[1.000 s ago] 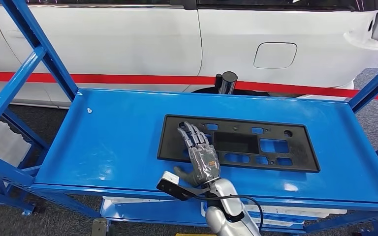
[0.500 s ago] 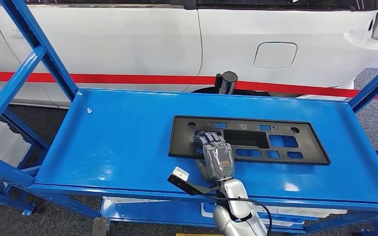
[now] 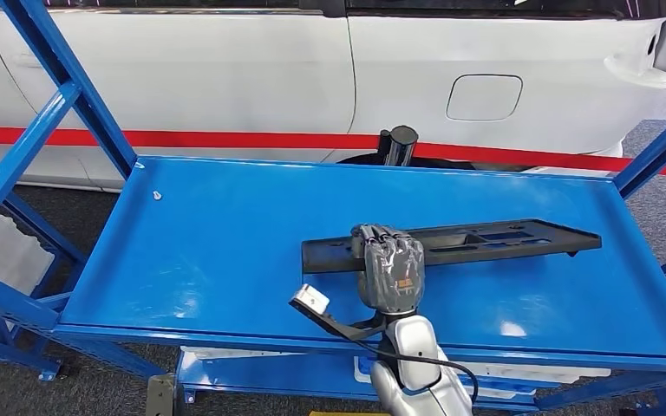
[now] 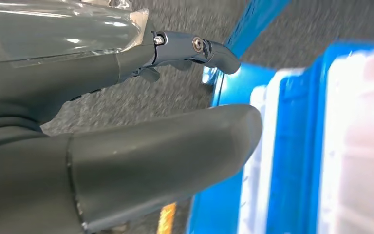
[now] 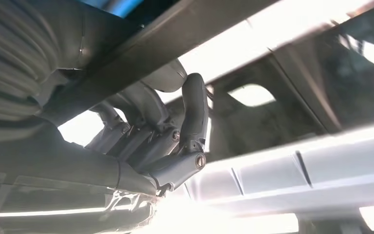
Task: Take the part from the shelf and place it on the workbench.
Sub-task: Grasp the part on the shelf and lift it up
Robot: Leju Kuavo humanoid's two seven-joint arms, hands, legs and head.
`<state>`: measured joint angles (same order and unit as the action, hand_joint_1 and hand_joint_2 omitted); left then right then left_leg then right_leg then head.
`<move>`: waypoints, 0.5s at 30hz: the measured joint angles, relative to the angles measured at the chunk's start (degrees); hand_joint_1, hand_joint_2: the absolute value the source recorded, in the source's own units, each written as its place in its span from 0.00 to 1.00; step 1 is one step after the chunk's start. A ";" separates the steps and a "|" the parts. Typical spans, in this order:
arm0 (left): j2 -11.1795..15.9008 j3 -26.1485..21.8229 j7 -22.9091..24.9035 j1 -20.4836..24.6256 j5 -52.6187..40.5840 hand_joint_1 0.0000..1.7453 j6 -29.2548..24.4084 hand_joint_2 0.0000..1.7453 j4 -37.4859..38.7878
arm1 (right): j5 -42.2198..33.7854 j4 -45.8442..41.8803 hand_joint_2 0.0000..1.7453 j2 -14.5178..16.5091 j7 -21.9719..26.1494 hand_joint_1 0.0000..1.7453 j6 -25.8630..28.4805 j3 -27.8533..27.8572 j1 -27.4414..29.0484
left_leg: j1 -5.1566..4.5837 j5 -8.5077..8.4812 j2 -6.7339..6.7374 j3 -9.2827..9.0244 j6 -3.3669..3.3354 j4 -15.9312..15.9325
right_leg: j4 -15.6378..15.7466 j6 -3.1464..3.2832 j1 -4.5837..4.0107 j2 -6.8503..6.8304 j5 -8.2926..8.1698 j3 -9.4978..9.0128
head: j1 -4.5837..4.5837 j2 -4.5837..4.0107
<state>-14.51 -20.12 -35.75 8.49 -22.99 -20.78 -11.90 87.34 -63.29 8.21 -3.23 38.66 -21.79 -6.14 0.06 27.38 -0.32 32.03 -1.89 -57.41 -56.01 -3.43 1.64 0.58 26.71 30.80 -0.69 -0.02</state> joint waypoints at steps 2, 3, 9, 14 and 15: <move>0.20 -0.93 -1.97 0.35 1.02 0.00 -0.19 0.00 -0.22 | 0.00 -0.72 1.00 -0.46 -1.24 1.00 0.65 -2.53 -1.40 | 0.00 0.00 -0.03 0.00 0.00 0.00 | -0.01 0.00 0.00 0.00 0.00 0.00 | 0.01 0.00; 0.29 -1.40 -2.87 0.50 1.40 0.00 -0.06 0.00 -0.31 | 0.01 -1.48 1.00 -0.79 -1.90 1.00 0.78 -3.70 -2.04 | 0.00 -0.01 -0.05 0.00 0.00 0.00 | -0.01 0.00 0.00 -0.01 0.00 0.00 | 0.01 0.00; 0.71 -2.65 -4.11 1.01 1.34 0.00 0.13 1.00 -0.67 | 0.03 -6.63 1.00 -2.92 -3.41 1.00 1.01 -7.60 -4.07 | -0.01 0.00 -0.06 0.02 0.00 0.00 | 0.00 0.00 0.01 -0.01 0.01 0.01 | 0.00 0.00; 0.98 -3.14 -3.53 1.68 0.13 0.00 1.93 1.00 -0.68 | 0.02 -11.23 1.00 -4.70 -1.61 1.00 -0.62 -7.27 -4.31 | -0.02 0.00 -0.07 0.03 0.00 -0.01 | 0.01 0.00 0.02 -0.01 0.00 0.02 | 0.00 0.00; 0.97 -3.17 -3.59 1.89 -0.25 0.00 1.91 1.00 -0.71 | 0.00 -12.16 1.00 -5.06 -0.72 1.00 -1.38 -6.64 -4.51 | -0.03 0.00 -0.07 0.02 0.00 -0.02 | 0.02 0.00 0.02 -0.01 0.00 0.01 | 0.00 0.00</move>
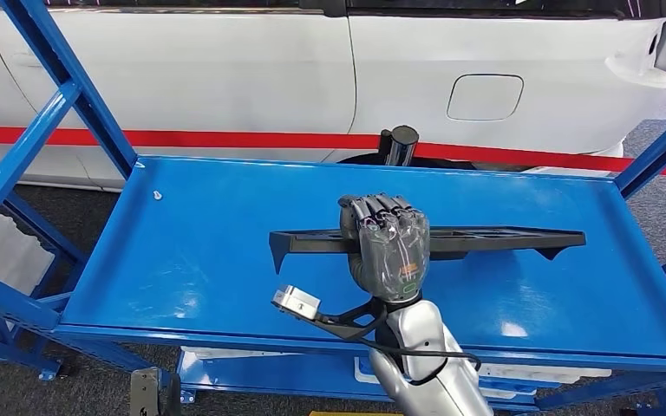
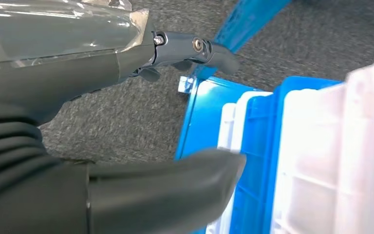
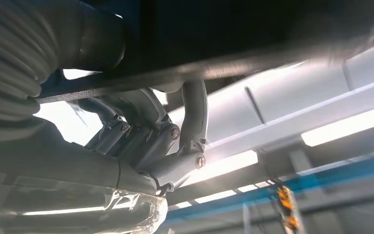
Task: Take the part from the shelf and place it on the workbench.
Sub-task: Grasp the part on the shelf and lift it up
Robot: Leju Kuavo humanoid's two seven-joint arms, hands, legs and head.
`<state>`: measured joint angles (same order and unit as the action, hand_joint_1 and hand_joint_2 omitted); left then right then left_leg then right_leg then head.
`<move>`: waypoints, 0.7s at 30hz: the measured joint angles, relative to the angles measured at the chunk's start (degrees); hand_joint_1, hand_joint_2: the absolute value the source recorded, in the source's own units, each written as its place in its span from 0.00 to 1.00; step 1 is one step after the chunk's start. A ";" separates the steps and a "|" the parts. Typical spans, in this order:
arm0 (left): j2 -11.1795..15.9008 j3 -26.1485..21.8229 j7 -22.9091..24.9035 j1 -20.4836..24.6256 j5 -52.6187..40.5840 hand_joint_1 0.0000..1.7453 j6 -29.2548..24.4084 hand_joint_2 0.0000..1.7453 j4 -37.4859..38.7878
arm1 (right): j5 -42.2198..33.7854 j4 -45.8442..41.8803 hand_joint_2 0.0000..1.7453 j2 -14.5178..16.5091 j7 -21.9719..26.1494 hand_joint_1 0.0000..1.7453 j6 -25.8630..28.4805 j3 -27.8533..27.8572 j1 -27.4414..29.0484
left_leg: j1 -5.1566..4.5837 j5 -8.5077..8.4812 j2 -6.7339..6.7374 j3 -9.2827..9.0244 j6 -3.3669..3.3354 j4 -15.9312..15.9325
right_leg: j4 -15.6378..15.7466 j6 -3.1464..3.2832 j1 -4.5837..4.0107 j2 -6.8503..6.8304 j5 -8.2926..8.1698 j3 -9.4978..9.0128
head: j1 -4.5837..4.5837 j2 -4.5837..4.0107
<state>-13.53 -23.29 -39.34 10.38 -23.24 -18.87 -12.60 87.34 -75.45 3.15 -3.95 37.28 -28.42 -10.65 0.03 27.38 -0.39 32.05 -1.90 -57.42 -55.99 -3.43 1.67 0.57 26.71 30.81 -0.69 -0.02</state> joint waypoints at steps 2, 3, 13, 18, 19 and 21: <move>-0.05 -0.03 -0.15 0.48 -0.61 0.00 -0.18 1.00 -0.04 | -0.09 -1.44 1.00 -0.82 1.61 1.00 -1.14 1.56 -0.63 | 0.00 0.00 -0.01 -0.01 0.00 0.00 | 0.00 0.00 0.00 0.00 0.00 -0.03 | 0.00 0.00; -0.07 -0.04 -0.10 0.72 -0.79 0.00 0.32 0.75 -0.05 | -0.18 -1.95 1.00 -1.20 2.30 1.00 -1.51 2.38 -1.03 | -0.01 0.00 -0.02 -0.03 0.00 -0.01 | 0.00 -0.01 0.00 0.00 -0.01 -0.04 | 0.00 0.00; -0.31 0.45 1.77 2.33 -2.26 0.00 7.74 0.00 -0.08 | -2.66 -3.75 1.00 -4.45 5.62 1.00 -5.14 7.56 -4.18 | -0.01 -0.01 -0.01 -0.06 -0.01 -0.03 | -0.01 -0.03 0.00 0.00 -0.03 -0.07 | -0.01 0.00; -0.30 0.94 3.61 3.39 -2.68 0.00 8.68 0.00 -0.55 | -9.82 -5.28 1.00 -6.38 7.70 1.00 -9.17 9.52 -6.73 | 0.00 -0.01 -0.01 -0.04 -0.01 -0.03 | -0.02 -0.03 0.00 0.01 -0.03 -0.06 | 0.01 0.00; -0.28 0.93 3.61 3.41 -2.58 0.00 8.71 0.00 -0.56 | -10.12 -5.38 1.00 -6.40 7.78 1.00 -9.22 9.55 -6.90 | 0.01 -0.01 -0.02 -0.04 -0.01 -0.03 | -0.02 -0.03 -0.01 0.00 -0.03 -0.06 | 0.01 0.00; -0.28 0.93 3.61 3.42 -2.56 0.00 8.79 0.00 -0.57 | -10.38 -5.47 1.00 -6.49 7.89 1.00 -9.28 9.62 -7.12 | 0.01 -0.01 -0.01 -0.04 -0.01 -0.02 | -0.03 -0.03 -0.01 0.01 -0.03 -0.06 | 0.01 0.00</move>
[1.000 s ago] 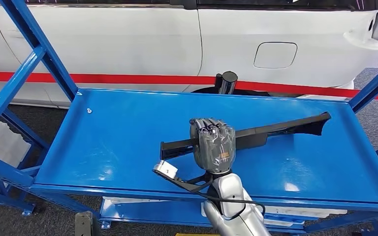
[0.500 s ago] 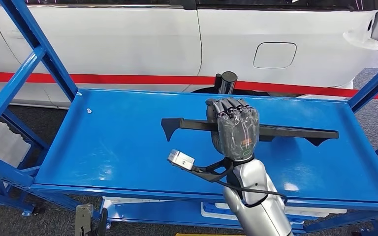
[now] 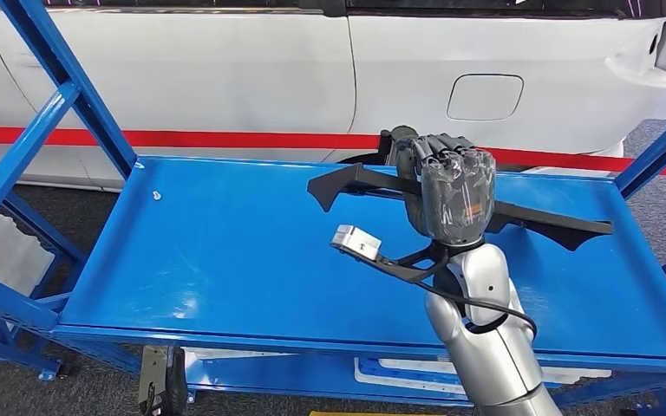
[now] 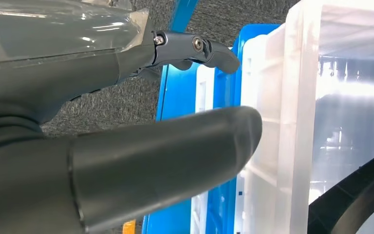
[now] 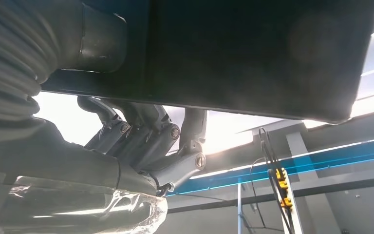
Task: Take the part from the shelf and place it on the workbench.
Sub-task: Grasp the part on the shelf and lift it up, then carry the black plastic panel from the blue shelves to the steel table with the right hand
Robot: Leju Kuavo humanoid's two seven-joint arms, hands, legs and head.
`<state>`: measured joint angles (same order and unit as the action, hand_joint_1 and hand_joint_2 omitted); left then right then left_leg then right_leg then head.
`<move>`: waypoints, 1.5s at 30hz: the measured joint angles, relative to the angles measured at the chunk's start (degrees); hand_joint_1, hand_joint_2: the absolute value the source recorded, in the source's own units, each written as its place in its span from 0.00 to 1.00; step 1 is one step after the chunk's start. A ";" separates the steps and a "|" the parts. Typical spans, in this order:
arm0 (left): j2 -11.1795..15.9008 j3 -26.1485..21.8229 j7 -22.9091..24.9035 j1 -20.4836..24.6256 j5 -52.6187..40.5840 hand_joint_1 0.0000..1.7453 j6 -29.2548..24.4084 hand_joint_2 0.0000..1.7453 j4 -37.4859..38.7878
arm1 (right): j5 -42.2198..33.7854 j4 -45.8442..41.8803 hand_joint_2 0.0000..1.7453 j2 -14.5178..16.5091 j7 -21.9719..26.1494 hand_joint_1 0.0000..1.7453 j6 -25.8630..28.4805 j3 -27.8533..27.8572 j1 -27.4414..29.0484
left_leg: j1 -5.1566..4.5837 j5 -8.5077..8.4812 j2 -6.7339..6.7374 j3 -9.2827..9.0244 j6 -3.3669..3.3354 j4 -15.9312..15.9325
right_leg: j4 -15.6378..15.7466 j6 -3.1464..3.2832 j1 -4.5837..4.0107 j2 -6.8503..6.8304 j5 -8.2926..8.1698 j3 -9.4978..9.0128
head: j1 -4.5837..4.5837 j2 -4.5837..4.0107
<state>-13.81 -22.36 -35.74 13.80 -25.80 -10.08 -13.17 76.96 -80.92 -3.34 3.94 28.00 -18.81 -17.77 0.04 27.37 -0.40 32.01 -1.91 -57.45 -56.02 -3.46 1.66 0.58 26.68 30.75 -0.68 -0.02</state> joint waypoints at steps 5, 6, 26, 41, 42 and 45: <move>0.00 0.00 0.00 0.02 0.01 0.00 0.05 0.00 -0.03 | -0.11 -0.04 1.00 -0.17 0.06 1.00 -0.11 0.05 -0.19 | -0.01 0.00 -0.01 0.00 0.00 0.00 | 0.01 0.00 0.00 0.00 0.00 -0.01 | -0.01 0.00; 0.00 0.00 0.00 0.03 0.01 0.00 0.05 0.00 -0.03 | -0.11 -0.04 1.00 -0.20 0.06 1.00 -0.11 0.05 -0.20 | -0.01 0.00 0.00 0.00 0.00 0.00 | 0.01 0.00 0.01 0.00 0.00 -0.01 | -0.01 0.00; 0.91 -1.16 2.01 -0.03 1.93 0.00 5.34 0.00 -0.49 | -24.87 -1.40 1.00 1.95 7.33 1.00 -3.51 4.23 1.54 | -0.01 0.00 -0.01 0.00 0.00 0.00 | 0.00 0.00 0.01 0.00 0.00 -0.02 | 0.00 0.00; 1.21 -1.81 4.21 -0.02 1.80 0.00 5.17 0.00 -0.49 | -29.55 -2.35 1.00 2.71 8.37 1.00 -4.32 5.69 2.61 | -0.32 0.07 -0.07 0.07 -0.08 -0.20 | 0.10 -0.16 0.22 -0.04 -0.09 -0.01 | 0.01 0.00; 1.27 -1.83 4.93 -0.02 1.69 0.00 5.05 0.00 -0.49 | -30.74 -2.74 1.00 2.77 8.81 1.00 -4.45 6.16 3.18 | -0.39 0.09 -0.10 0.10 -0.13 -0.24 | 0.11 -0.19 0.29 -0.05 -0.10 0.00 | 0.01 0.00; 1.52 -1.88 6.41 -0.03 1.35 0.00 4.82 0.00 -0.49 | -33.06 -3.97 1.00 2.71 10.13 1.00 -4.70 7.76 5.08 | -0.68 0.11 -0.13 0.18 -0.54 -0.35 | 0.24 -0.65 0.58 -0.06 -0.28 -0.03 | 0.00 0.00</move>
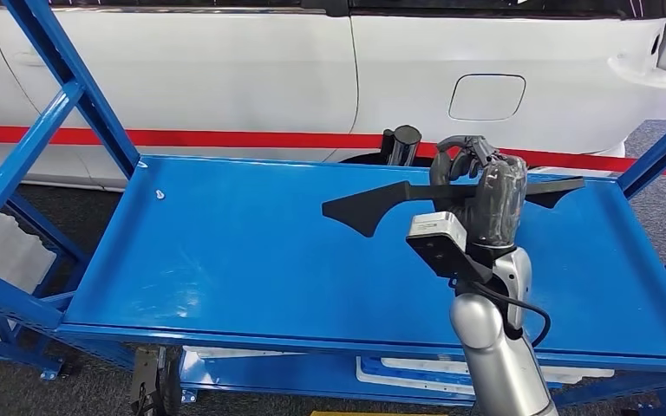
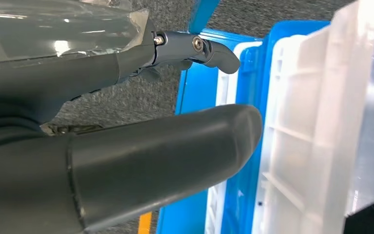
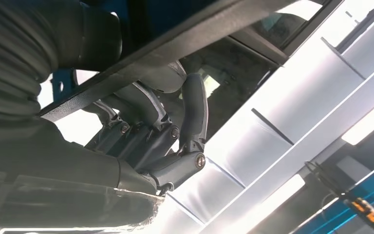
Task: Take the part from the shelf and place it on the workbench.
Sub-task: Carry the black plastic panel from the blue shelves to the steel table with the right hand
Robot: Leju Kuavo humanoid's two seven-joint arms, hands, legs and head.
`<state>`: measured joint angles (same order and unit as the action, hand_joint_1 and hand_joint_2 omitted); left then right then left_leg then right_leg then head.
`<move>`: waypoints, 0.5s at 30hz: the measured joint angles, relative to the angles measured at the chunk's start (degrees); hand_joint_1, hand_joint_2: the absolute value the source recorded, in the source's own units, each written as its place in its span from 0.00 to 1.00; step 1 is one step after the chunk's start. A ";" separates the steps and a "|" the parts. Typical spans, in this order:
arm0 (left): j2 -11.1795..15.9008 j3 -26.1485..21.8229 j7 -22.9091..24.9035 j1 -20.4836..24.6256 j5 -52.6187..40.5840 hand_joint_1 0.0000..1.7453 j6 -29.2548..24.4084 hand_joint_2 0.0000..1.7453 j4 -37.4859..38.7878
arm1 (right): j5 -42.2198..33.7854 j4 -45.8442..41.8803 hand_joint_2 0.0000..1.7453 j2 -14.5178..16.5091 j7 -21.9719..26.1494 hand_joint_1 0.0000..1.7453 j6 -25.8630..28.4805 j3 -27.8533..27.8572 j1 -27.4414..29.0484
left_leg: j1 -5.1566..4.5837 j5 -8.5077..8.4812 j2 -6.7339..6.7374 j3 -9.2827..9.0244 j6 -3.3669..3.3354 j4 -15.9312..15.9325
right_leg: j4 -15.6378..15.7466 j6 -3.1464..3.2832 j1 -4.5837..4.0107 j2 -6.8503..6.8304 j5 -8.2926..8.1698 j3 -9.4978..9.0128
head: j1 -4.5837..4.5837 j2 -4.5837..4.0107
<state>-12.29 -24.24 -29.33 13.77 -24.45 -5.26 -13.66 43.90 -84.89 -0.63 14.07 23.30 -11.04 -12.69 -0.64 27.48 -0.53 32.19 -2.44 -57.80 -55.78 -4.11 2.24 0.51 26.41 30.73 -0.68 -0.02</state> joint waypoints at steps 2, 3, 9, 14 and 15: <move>0.12 -0.03 0.63 0.05 -0.04 0.00 0.08 0.00 -0.01 | -1.08 -0.60 1.00 -0.28 1.04 1.00 -0.06 0.98 1.17 | 0.09 -0.54 0.14 -0.35 -0.73 0.47 | -0.29 -0.41 0.12 -0.03 0.24 0.25 | -0.02 0.00; 0.16 -0.05 0.93 0.09 0.04 0.00 0.25 0.00 -0.04 | -1.54 -0.75 1.00 -0.50 1.60 1.00 -0.04 1.41 1.58 | 0.20 -0.90 0.26 -0.46 -1.15 0.76 | -1.51 -0.29 0.13 -0.08 1.07 0.87 | -0.07 0.00; 0.30 -0.49 2.24 0.12 0.72 0.00 1.69 0.00 -0.11 | -2.98 -0.26 1.00 -1.64 3.38 1.00 0.49 2.54 2.88 | 0.01 -1.72 0.59 0.22 -1.83 0.99 | -16.60 0.27 -0.37 -0.19 6.64 7.49 | -0.19 0.00; 0.39 -0.73 3.88 0.19 0.73 0.00 1.43 0.00 -0.14 | -3.03 -0.01 1.00 -1.90 3.57 1.00 1.08 2.67 2.93 | -0.22 -1.83 0.36 1.14 -0.69 -0.12 | -2.12 -0.05 -0.82 -0.39 1.27 0.12 | -0.19 0.00; 0.44 -0.75 4.93 0.09 0.67 0.00 1.26 0.00 -0.14 | -2.98 0.10 1.00 -1.93 3.63 1.00 1.34 2.70 2.80 | -0.30 -2.02 0.31 1.37 -0.37 -0.21 | -2.22 0.28 -0.98 -0.31 1.07 0.22 | -0.16 0.00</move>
<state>-11.85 -24.99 -24.40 13.86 -23.78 -4.00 -13.80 40.91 -84.79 -2.56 17.70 24.64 -8.34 -9.90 -0.94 25.46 -0.22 33.56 -2.81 -58.01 -57.99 -3.83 1.26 0.20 27.47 30.95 -0.84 -0.02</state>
